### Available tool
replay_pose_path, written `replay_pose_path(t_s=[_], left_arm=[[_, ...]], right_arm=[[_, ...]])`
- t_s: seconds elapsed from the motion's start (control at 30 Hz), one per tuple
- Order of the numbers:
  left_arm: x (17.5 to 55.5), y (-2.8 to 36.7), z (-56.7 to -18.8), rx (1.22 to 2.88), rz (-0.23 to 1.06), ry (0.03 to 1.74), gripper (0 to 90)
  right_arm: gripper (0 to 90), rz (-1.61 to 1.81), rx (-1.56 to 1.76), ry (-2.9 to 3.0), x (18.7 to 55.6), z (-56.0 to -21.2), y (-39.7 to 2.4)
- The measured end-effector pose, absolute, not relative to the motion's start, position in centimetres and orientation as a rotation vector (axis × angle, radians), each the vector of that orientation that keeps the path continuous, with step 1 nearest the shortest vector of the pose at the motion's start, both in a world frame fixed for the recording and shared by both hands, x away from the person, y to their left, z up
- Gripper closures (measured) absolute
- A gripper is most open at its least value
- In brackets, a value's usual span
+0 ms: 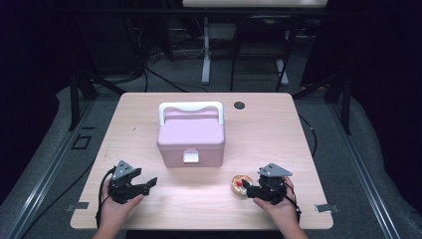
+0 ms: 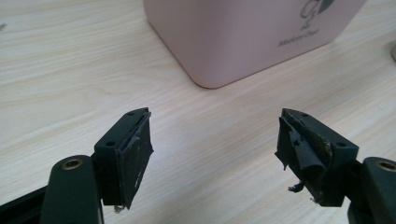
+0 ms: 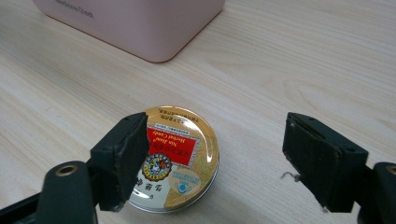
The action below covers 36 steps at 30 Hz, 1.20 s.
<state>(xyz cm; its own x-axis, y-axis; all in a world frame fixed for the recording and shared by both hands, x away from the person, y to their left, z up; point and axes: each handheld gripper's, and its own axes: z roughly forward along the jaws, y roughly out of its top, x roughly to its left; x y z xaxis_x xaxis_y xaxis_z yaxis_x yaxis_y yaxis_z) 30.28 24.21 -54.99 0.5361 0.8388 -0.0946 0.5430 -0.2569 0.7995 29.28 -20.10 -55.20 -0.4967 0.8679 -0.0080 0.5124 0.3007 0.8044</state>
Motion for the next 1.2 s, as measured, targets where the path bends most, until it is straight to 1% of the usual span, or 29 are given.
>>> replay_pose_path(t_s=[0.07, 0.1, 0.13, 0.2, 0.43, 0.57, 0.63, 0.83, 0.93, 1.2], left_arm=[[30.3, 24.1, -55.0, 1.949, 0.454, 1.126, 27.8], [30.3, 24.1, -55.1, 1.950, 0.450, 1.125, 27.8], [30.3, 24.1, -55.1, 1.950, 0.447, 1.129, 27.8], [30.4, 24.2, -55.0, 1.958, 0.444, 1.130, 27.8], [30.1, 24.4, -55.1, 1.939, 0.445, 1.136, 28.6], [30.0, 24.6, -54.9, 1.926, 0.452, 1.155, 28.6], [30.1, 24.7, -54.9, 1.925, 0.450, 1.162, 28.7], [30.1, 24.7, -55.0, 1.922, 0.449, 1.167, 28.7], [30.0, 24.7, -55.0, 1.916, 0.452, 1.168, 28.8], [30.0, 24.8, -55.0, 1.922, 0.454, 1.169, 29.3]], right_arm=[[21.3, 1.069, 1.231, 2.129, 29.3, -55.2, -20.1], [18.1, 1.078, 1.242, 2.135, 29.3, -55.3, -20.0], [18.1, 1.078, 1.242, 2.135, 29.3, -55.3, -20.0], [14.4, 1.071, 1.257, 2.143, 29.2, -55.3, -19.8], [12.9, 1.049, 1.263, 2.178, 29.5, -55.7, -19.1], [10.6, 1.043, 1.266, 2.194, 29.6, -55.8, -18.8], [7.9, 1.026, 1.260, 2.217, 29.7, -56.0, -18.5], [7.6, 1.031, 1.245, 2.238, 30.0, -56.2, -17.9], [5.6, 1.005, 1.262, 2.255, 30.4, -56.5, -17.4], [7.3, 0.985, 1.289, 2.278, 31.0, -57.0, -17.1]])
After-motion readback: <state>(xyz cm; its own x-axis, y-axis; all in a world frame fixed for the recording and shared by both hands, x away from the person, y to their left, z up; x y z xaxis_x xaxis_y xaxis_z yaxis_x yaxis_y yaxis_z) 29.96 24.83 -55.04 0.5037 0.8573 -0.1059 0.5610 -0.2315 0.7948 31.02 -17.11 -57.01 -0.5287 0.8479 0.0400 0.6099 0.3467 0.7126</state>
